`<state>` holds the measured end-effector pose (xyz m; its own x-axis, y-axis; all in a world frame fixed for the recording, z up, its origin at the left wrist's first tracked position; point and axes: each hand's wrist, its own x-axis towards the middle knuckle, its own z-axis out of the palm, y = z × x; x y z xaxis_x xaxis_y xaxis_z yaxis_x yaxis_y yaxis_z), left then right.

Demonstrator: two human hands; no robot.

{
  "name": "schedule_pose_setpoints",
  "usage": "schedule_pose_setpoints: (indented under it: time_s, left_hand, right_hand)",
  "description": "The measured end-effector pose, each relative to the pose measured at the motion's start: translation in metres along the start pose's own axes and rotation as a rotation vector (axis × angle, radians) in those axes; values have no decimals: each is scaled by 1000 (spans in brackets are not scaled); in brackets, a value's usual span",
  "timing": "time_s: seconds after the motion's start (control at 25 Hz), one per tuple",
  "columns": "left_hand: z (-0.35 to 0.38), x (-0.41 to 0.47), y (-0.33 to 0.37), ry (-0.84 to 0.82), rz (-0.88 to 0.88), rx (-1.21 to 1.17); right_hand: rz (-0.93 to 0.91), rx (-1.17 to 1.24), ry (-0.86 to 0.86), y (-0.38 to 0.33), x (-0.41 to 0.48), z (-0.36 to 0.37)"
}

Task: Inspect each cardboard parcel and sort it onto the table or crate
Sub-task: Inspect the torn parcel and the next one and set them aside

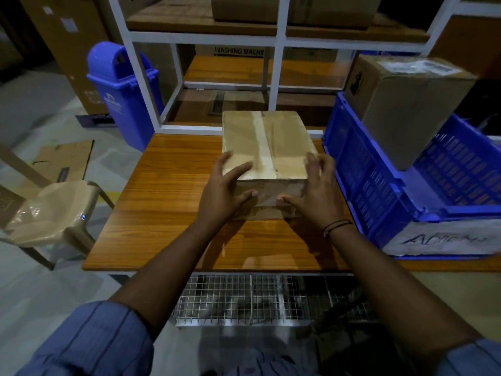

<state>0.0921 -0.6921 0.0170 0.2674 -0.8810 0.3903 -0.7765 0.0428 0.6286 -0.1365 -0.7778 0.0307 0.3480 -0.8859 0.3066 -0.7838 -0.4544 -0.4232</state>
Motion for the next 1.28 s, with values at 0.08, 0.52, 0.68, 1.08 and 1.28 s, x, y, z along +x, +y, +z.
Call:
schedule_pose_setpoints:
  time_s: [0.08,0.52,0.68,1.08,1.28]
  left_hand:
    - [6,-13,-7,83,-211,-205]
    - [-74,28,10,355,-147,-753]
    - [-76,38,13,163,-147,-784]
    - [-9,-22,-14,13,-503,-619]
    - [-18,3,-44,124,-834,-937]
  right_hand:
    - [247,295,34,6,-10,8]
    - [-80,900,259,-32,-1,-48]
    - [-38,928,202,-28,20,-44]
    - [359,826,94,-23,-33,34]
    - [-36,640,55,-49,-49,8]
